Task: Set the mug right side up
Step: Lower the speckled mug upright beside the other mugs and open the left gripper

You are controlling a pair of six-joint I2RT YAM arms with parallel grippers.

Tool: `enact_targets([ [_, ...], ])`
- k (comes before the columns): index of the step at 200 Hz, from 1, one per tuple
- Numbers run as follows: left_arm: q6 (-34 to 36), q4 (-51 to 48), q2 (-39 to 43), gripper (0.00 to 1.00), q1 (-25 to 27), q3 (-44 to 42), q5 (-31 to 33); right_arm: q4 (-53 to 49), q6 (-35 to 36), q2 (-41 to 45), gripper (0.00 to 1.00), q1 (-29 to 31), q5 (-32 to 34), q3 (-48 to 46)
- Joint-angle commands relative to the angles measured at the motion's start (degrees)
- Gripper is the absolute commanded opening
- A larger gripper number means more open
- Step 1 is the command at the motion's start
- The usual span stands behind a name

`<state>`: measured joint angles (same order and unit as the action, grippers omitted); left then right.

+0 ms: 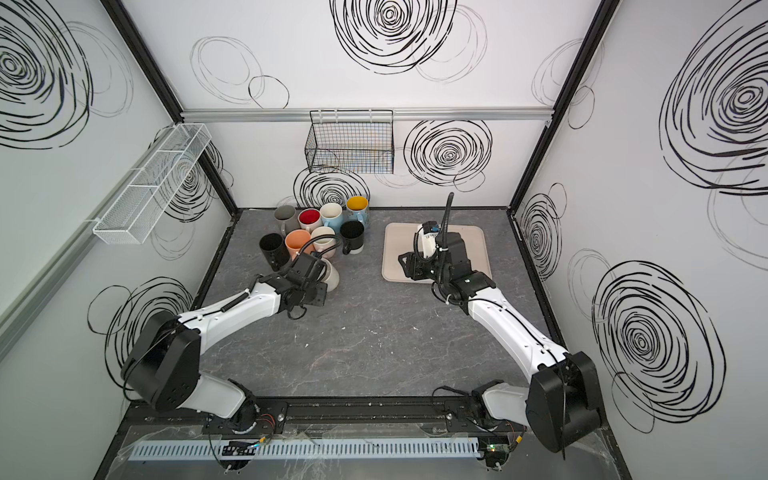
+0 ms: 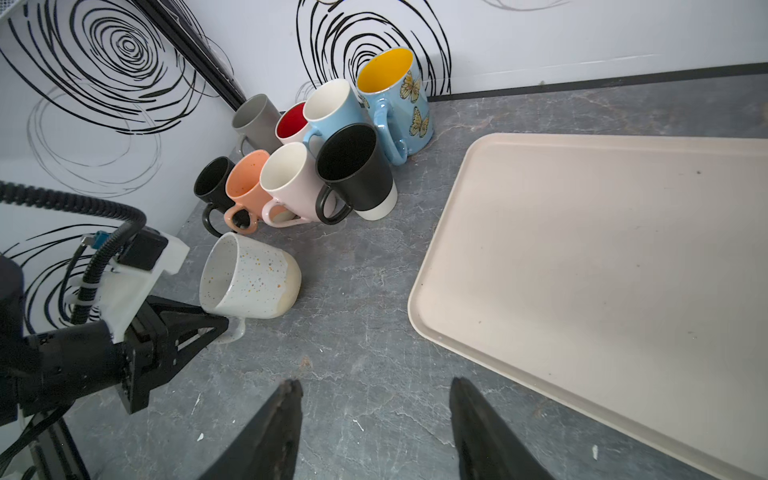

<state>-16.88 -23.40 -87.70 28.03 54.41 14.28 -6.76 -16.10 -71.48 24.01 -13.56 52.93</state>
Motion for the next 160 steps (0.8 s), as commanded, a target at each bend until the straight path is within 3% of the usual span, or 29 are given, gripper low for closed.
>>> enact_targets([
  [1, 2.0, 1.8, -1.6, 0.00, 0.3, 5.0, 5.5, -3.3, 3.1, 3.7, 0.62, -0.3, 4.9, 1.3],
  [32, 2.0, 3.0, -4.5, 0.00, 0.4, 5.9, 6.6, -7.6, 4.0, 6.1, 0.65, -0.8, 13.4, 0.9],
  [70, 2.3, 1.7, -7.9, 0.32, 0.1, 8.2, 8.3, -8.4, 4.0, 7.9, 0.69, -2.9, 13.7, 0.8],
  [91, 1.7, 0.4, -7.9, 0.48, 0.7, 9.7, 7.7, -8.5, 4.9, 8.9, 0.71, -4.0, 18.7, -0.3],
  [131, 3.4, -4.9, -3.1, 0.63, 1.3, 14.4, 9.2, -7.5, 7.9, 13.4, 0.81, -9.6, 21.8, -2.2],
  [160, 5.0, -5.4, 3.8, 0.72, -2.0, 17.3, 6.8, -5.6, 11.6, 18.2, 0.93, -12.7, 27.4, -3.2],
])
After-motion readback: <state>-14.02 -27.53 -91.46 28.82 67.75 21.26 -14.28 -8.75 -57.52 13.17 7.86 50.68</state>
